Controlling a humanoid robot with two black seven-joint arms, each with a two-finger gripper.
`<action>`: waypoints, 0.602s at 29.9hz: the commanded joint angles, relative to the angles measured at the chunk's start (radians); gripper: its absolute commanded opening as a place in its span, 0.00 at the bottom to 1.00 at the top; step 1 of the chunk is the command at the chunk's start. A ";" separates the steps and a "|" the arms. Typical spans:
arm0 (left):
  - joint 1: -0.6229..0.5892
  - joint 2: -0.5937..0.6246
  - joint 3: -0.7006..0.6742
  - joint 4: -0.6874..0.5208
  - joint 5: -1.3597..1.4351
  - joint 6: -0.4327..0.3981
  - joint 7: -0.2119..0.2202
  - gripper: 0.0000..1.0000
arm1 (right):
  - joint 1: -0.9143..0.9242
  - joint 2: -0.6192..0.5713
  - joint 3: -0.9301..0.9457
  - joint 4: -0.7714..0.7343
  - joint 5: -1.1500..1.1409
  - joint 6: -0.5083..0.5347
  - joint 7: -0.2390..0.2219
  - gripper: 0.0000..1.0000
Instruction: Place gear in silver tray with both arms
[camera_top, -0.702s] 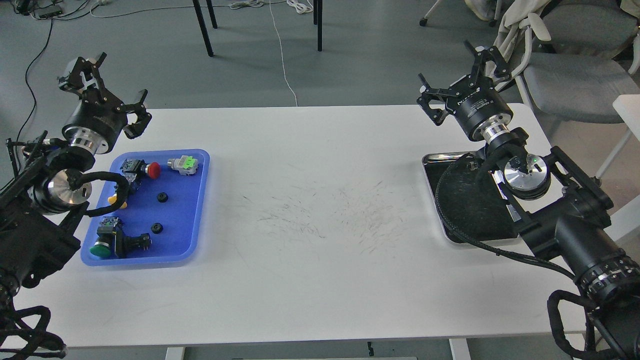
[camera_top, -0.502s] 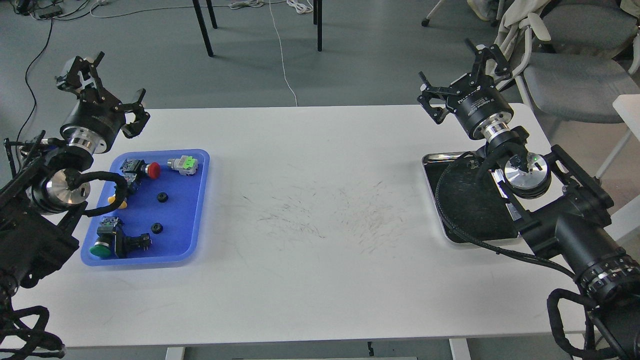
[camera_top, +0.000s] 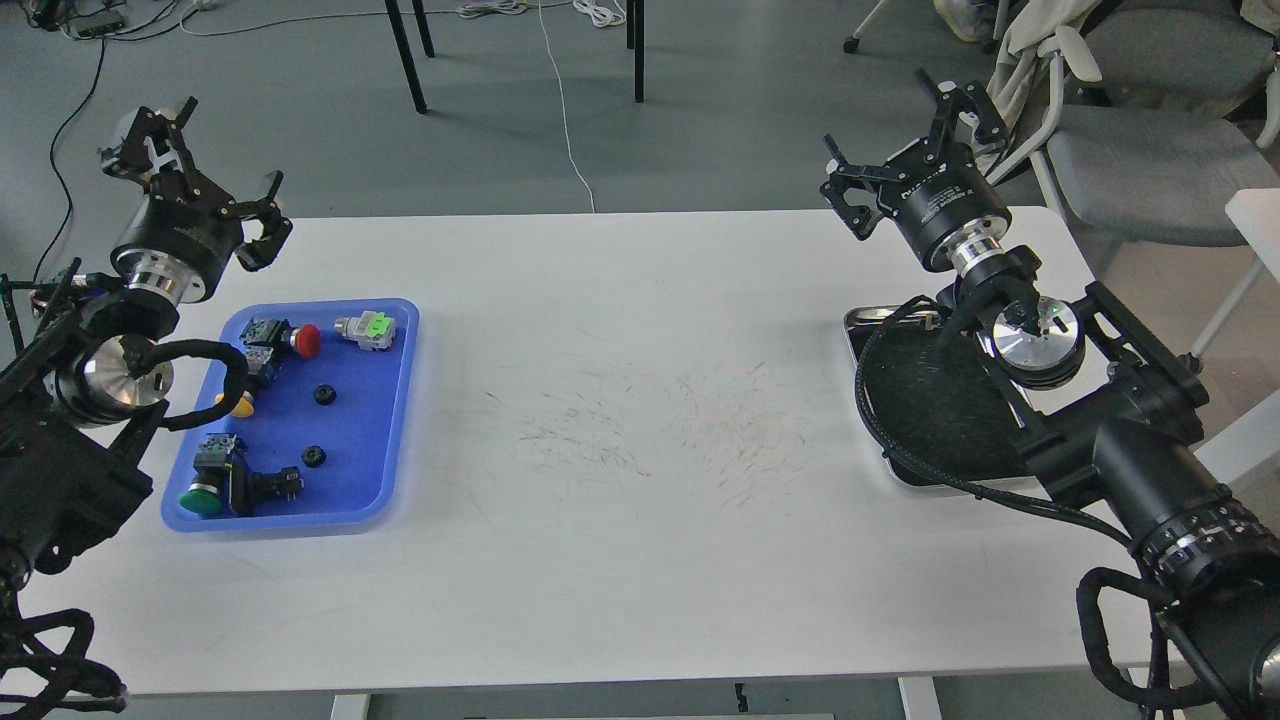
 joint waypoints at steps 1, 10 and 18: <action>0.000 0.000 -0.004 0.030 -0.004 0.005 -0.001 0.98 | 0.000 0.001 0.002 0.001 0.000 -0.002 0.000 0.99; 0.003 -0.001 0.005 0.035 -0.004 0.008 0.000 0.98 | 0.002 0.001 0.002 0.002 0.000 -0.002 0.001 0.99; 0.003 0.000 0.006 0.035 -0.001 0.003 0.003 0.98 | -0.006 -0.006 0.001 0.008 0.000 -0.002 0.001 0.99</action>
